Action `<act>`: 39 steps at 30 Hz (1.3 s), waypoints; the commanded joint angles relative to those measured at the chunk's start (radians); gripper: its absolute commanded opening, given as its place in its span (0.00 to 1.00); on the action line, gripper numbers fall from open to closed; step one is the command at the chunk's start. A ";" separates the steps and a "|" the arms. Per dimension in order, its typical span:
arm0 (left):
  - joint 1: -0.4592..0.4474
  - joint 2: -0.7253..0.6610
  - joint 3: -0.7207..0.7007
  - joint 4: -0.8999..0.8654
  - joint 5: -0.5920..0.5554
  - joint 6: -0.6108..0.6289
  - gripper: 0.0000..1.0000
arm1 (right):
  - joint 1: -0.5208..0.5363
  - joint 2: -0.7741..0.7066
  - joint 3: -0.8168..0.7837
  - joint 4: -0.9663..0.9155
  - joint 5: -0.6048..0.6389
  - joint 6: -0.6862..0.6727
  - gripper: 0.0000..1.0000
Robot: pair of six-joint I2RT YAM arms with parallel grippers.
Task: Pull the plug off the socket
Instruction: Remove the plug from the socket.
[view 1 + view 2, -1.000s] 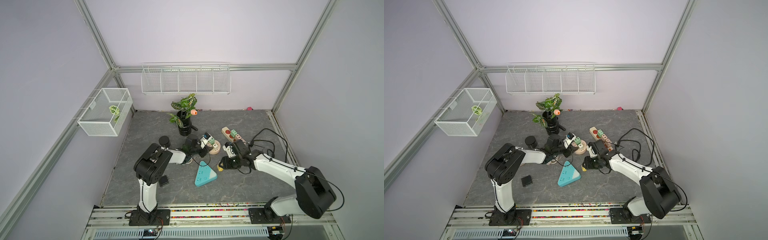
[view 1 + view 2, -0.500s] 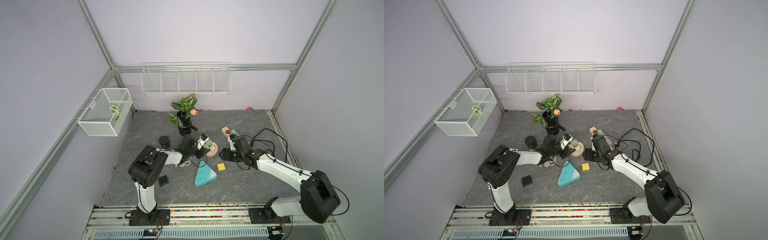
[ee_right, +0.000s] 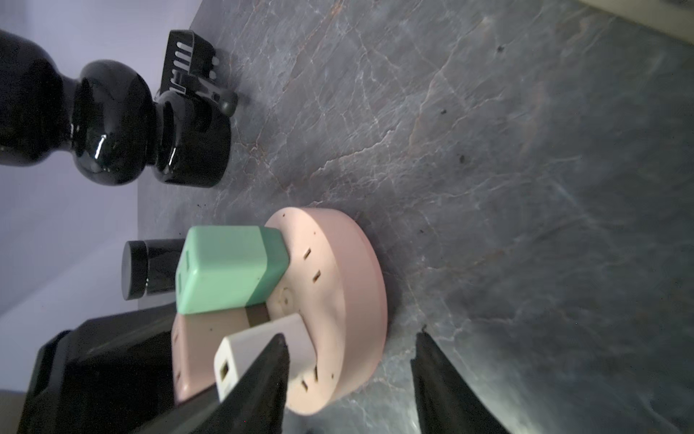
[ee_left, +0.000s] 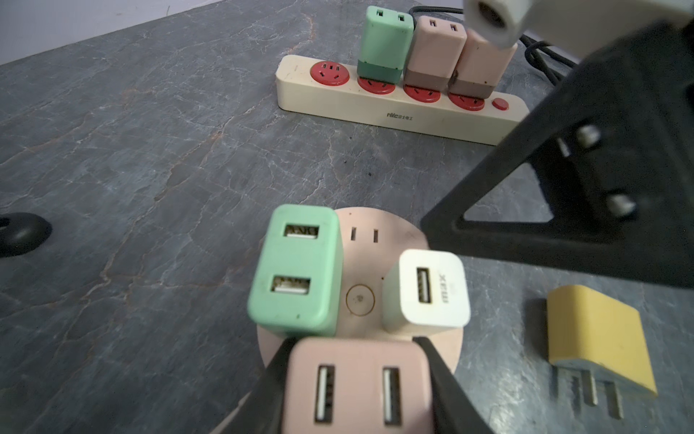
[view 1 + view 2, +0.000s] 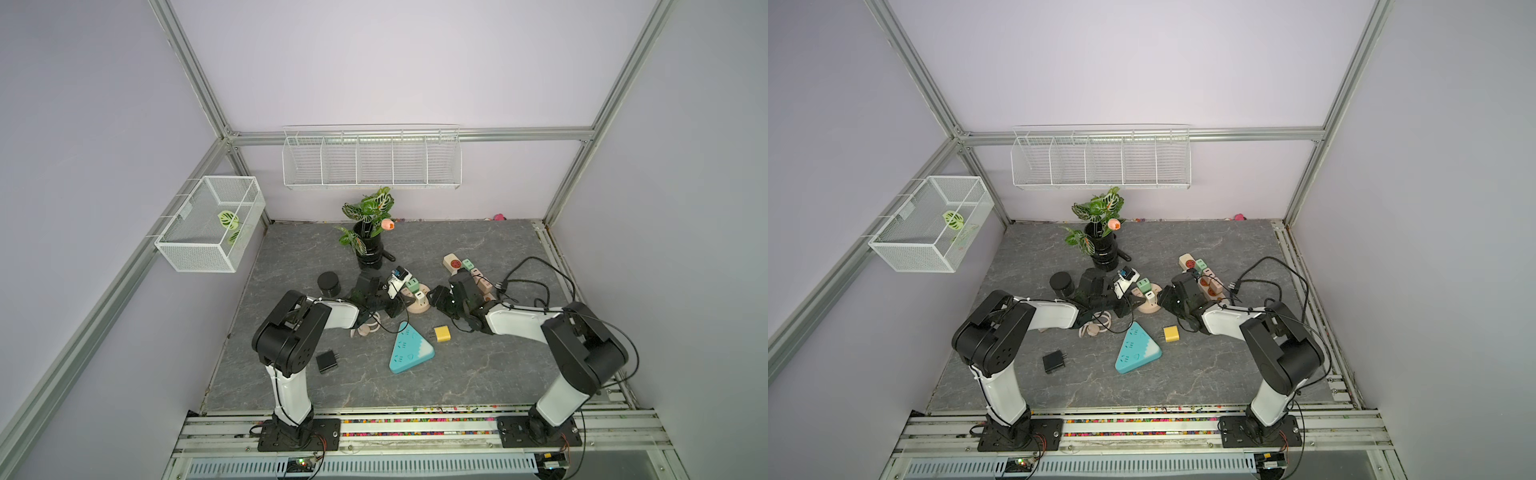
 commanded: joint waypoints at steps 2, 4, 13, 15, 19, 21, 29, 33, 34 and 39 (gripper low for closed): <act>0.007 0.060 -0.051 -0.219 -0.017 -0.024 0.00 | 0.007 0.068 -0.073 0.247 0.001 0.104 0.59; 0.007 0.064 -0.050 -0.220 -0.018 -0.026 0.00 | 0.007 0.101 -0.085 0.319 -0.002 0.124 0.58; 0.008 0.076 -0.047 -0.218 -0.013 -0.026 0.00 | 0.022 0.177 -0.095 0.457 0.000 0.166 0.51; 0.007 0.075 -0.045 -0.220 -0.014 -0.026 0.00 | 0.022 0.191 -0.095 0.481 -0.006 0.178 0.48; 0.007 0.077 -0.048 -0.219 -0.014 -0.027 0.00 | 0.024 0.206 -0.114 0.538 0.000 0.189 0.40; 0.007 0.074 -0.049 -0.218 -0.016 -0.029 0.00 | 0.023 0.211 -0.126 0.569 0.007 0.193 0.32; 0.007 0.066 -0.054 -0.205 -0.014 -0.045 0.00 | 0.024 0.233 -0.144 0.620 0.018 0.188 0.00; 0.007 0.060 -0.055 -0.196 -0.003 -0.054 0.00 | 0.023 0.257 -0.154 0.667 0.018 0.190 0.00; 0.007 0.059 -0.054 -0.194 0.000 -0.057 0.00 | 0.024 0.261 -0.156 0.676 0.020 0.190 0.00; 0.025 0.034 -0.070 -0.157 0.038 -0.090 0.00 | 0.024 0.266 -0.168 0.700 0.029 0.194 0.00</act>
